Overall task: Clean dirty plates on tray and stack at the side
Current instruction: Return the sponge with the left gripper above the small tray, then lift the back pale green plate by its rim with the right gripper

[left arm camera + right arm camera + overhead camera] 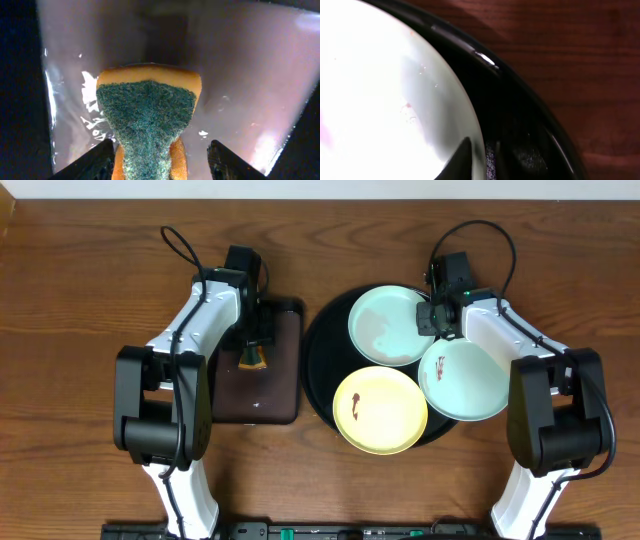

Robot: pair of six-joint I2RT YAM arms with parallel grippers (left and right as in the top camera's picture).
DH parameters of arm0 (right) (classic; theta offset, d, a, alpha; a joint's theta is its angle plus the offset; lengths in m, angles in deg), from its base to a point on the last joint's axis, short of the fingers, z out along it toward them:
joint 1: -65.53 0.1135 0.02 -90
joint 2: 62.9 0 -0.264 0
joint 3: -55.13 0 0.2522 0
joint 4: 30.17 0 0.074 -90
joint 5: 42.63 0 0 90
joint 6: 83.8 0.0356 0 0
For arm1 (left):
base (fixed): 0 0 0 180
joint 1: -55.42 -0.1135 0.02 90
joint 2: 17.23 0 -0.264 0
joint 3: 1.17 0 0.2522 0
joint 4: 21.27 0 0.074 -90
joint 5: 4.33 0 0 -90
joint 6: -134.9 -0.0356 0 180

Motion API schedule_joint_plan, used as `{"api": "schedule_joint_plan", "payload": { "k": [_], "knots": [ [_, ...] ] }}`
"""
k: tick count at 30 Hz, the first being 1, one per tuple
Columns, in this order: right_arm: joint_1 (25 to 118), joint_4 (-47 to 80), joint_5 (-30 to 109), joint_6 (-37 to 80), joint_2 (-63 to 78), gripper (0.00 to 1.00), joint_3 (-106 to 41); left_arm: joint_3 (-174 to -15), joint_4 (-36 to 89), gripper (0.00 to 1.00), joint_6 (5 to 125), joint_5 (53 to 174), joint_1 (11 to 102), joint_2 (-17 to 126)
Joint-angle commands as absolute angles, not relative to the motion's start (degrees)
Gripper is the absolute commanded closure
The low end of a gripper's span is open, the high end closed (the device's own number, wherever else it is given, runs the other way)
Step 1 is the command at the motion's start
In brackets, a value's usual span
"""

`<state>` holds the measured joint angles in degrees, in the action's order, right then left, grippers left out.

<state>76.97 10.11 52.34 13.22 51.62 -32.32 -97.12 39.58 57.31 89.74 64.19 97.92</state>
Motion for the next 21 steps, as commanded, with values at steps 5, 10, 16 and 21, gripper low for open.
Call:
{"api": "schedule_joint_plan", "payload": {
  "k": [5,10,16,21],
  "knots": [
    [76.4,10.2,53.1,13.2,52.6,0.78,-31.6,-97.0,39.7,0.31,57.2,89.0,64.2,98.2],
    [76.3,8.8,53.1,13.2,52.6,0.89,-30.1,-97.0,39.7,0.28,57.2,89.0,64.2,98.2],
    [76.6,7.6,53.1,13.2,52.6,0.99,-30.0,-97.0,39.7,0.18,57.2,89.0,64.2,98.2],
    [77.1,7.5,53.1,11.3,50.3,0.99,-31.2,-97.0,39.7,0.18,57.2,89.0,64.2,98.2]
  ]
}}
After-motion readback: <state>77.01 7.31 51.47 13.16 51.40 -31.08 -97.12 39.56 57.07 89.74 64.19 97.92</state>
